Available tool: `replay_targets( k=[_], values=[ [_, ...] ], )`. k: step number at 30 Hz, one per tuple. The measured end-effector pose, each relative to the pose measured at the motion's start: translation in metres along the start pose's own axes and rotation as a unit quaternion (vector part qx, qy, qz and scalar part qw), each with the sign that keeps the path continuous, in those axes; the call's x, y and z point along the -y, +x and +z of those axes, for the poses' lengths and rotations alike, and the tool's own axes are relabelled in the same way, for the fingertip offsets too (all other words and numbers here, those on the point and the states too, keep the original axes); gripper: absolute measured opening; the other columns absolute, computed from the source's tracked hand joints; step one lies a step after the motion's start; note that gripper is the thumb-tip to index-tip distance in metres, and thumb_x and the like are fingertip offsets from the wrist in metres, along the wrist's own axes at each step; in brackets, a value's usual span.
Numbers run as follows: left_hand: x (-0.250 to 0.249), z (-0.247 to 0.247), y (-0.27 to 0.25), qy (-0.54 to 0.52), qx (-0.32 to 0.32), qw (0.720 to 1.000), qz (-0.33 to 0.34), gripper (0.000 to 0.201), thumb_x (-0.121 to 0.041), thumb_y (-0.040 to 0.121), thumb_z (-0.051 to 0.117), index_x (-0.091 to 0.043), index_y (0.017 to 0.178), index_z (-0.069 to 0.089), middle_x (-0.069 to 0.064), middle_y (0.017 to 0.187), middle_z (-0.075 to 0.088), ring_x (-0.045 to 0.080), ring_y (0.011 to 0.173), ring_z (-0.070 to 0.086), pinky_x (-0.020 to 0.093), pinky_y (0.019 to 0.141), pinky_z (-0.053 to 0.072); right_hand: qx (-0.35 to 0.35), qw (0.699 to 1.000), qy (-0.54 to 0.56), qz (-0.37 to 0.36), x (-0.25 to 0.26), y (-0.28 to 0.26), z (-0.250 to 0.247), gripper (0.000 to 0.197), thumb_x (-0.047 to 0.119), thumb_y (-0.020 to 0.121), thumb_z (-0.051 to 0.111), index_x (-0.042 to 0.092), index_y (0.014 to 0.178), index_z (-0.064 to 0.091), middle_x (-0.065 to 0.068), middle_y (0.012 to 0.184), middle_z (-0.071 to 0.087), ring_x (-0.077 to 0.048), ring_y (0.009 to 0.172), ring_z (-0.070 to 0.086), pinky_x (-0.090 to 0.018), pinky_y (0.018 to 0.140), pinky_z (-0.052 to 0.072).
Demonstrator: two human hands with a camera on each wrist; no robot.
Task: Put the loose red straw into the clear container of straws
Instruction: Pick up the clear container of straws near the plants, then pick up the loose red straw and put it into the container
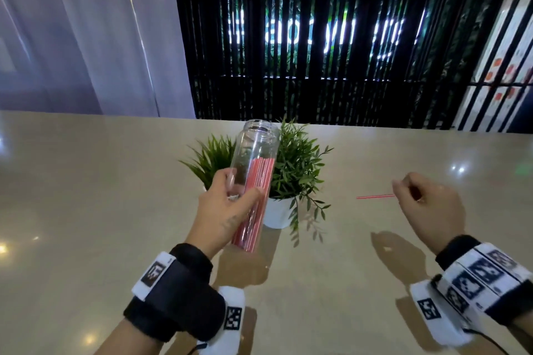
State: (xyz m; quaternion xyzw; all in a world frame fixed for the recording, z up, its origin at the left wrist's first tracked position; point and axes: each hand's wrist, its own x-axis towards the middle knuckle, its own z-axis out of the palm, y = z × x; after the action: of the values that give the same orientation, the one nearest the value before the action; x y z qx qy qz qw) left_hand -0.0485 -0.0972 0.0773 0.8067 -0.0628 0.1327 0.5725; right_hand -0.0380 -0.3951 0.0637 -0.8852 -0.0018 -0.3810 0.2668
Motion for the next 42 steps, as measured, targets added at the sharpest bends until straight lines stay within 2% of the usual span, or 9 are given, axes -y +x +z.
replay_targets(
  k=[2, 6, 10, 19, 23, 28, 32, 37, 42],
  values=[
    [-0.005, 0.009, -0.001, -0.022, -0.003, 1.000, 0.005, 0.049, -0.038, 0.079, 0.061, -0.022, 0.120, 0.040, -0.002, 0.100, 0.059, 0.015, 0.090, 0.060, 0.041, 0.081, 0.053, 0.005, 0.999, -0.014, 0.037, -0.019, 0.009, 0.003, 0.040, 0.036, 0.088, 0.051, 0.008, 0.060, 0.051, -0.002, 0.046, 0.044, -0.025, 0.048, 0.043, -0.022, 0.046, 0.027],
    [-0.007, 0.032, -0.005, -0.021, -0.023, 0.999, 0.040, 0.046, -0.035, 0.079, 0.063, -0.026, 0.118, 0.040, -0.011, 0.093, 0.060, 0.004, 0.086, 0.060, 0.018, 0.069, 0.045, 0.069, 0.993, -0.064, 0.078, -0.051, 0.016, 0.014, 0.033, 0.034, 0.089, 0.051, 0.012, 0.065, 0.051, 0.000, 0.048, 0.046, -0.028, 0.054, 0.049, -0.026, 0.048, 0.031],
    [-0.006, 0.054, -0.007, -0.028, -0.002, 0.999, 0.039, 0.043, -0.031, 0.079, 0.063, -0.031, 0.113, 0.038, -0.014, 0.092, 0.058, 0.002, 0.083, 0.058, 0.009, 0.061, 0.039, 0.129, 0.981, -0.097, 0.110, -0.065, 0.016, 0.018, 0.022, 0.031, 0.088, 0.052, 0.017, 0.072, 0.049, 0.006, 0.055, 0.046, -0.026, 0.064, 0.052, -0.027, 0.055, 0.034],
    [-0.010, 0.080, -0.008, -0.078, 0.038, 0.996, 0.031, 0.037, -0.043, 0.071, 0.067, -0.044, 0.097, 0.041, -0.011, 0.093, 0.059, 0.007, 0.085, 0.060, 0.025, 0.069, 0.047, 0.197, 0.968, -0.122, 0.097, -0.068, 0.025, 0.021, 0.012, 0.026, 0.085, 0.055, 0.020, 0.077, 0.049, -0.001, 0.070, 0.057, -0.027, 0.073, 0.057, -0.032, 0.063, 0.043],
    [-0.005, 0.092, -0.006, -0.084, 0.037, 0.996, 0.021, 0.050, -0.047, 0.066, 0.067, -0.035, 0.108, 0.043, -0.012, 0.093, 0.059, 0.009, 0.084, 0.060, 0.035, 0.073, 0.052, 0.270, 0.943, -0.155, 0.116, -0.072, 0.032, 0.031, 0.019, 0.028, 0.086, 0.055, 0.015, 0.100, 0.054, -0.007, 0.088, 0.065, -0.028, 0.084, 0.060, -0.033, 0.069, 0.047],
    [0.000, 0.107, -0.002, -0.104, 0.035, 0.994, 0.016, 0.034, -0.030, 0.079, 0.064, -0.035, 0.105, 0.042, -0.014, 0.086, 0.059, -0.014, 0.063, 0.059, 0.024, 0.063, 0.048, 0.372, 0.897, -0.197, 0.132, -0.087, 0.046, 0.042, 0.048, 0.030, 0.087, 0.056, 0.017, 0.131, 0.043, -0.011, 0.119, 0.061, -0.026, 0.103, 0.059, -0.039, 0.087, 0.049],
    [0.007, 0.112, -0.001, -0.100, 0.046, 0.994, 0.005, 0.027, -0.031, 0.078, 0.062, -0.040, 0.095, 0.044, -0.014, 0.087, 0.062, -0.013, 0.067, 0.061, 0.025, 0.064, 0.047, 0.374, 0.888, -0.235, 0.125, -0.091, 0.062, 0.054, 0.049, 0.024, 0.087, 0.055, 0.017, 0.134, 0.043, -0.008, 0.135, 0.053, -0.026, 0.118, 0.053, -0.038, 0.096, 0.044],
    [0.018, 0.110, 0.002, -0.116, 0.047, 0.992, -0.004, 0.057, -0.055, 0.066, 0.067, -0.029, 0.114, 0.047, -0.009, 0.092, 0.068, 0.000, 0.078, 0.066, 0.036, 0.075, 0.055, 0.390, 0.868, -0.286, 0.116, -0.091, 0.079, 0.078, 0.043, 0.020, 0.089, 0.053, 0.017, 0.132, 0.047, -0.009, 0.133, 0.055, -0.028, 0.117, 0.054, -0.037, 0.097, 0.044],
    [0.026, 0.113, 0.004, -0.122, 0.060, 0.991, 0.000, 0.046, -0.046, 0.064, 0.062, -0.033, 0.107, 0.049, -0.032, 0.092, 0.066, -0.002, 0.078, 0.067, 0.033, 0.072, 0.055, 0.468, 0.815, -0.325, 0.104, -0.130, 0.094, 0.129, 0.055, 0.025, 0.074, 0.064, 0.020, 0.127, 0.052, -0.005, 0.121, 0.062, -0.029, 0.105, 0.061, -0.043, 0.090, 0.052]
  ],
)
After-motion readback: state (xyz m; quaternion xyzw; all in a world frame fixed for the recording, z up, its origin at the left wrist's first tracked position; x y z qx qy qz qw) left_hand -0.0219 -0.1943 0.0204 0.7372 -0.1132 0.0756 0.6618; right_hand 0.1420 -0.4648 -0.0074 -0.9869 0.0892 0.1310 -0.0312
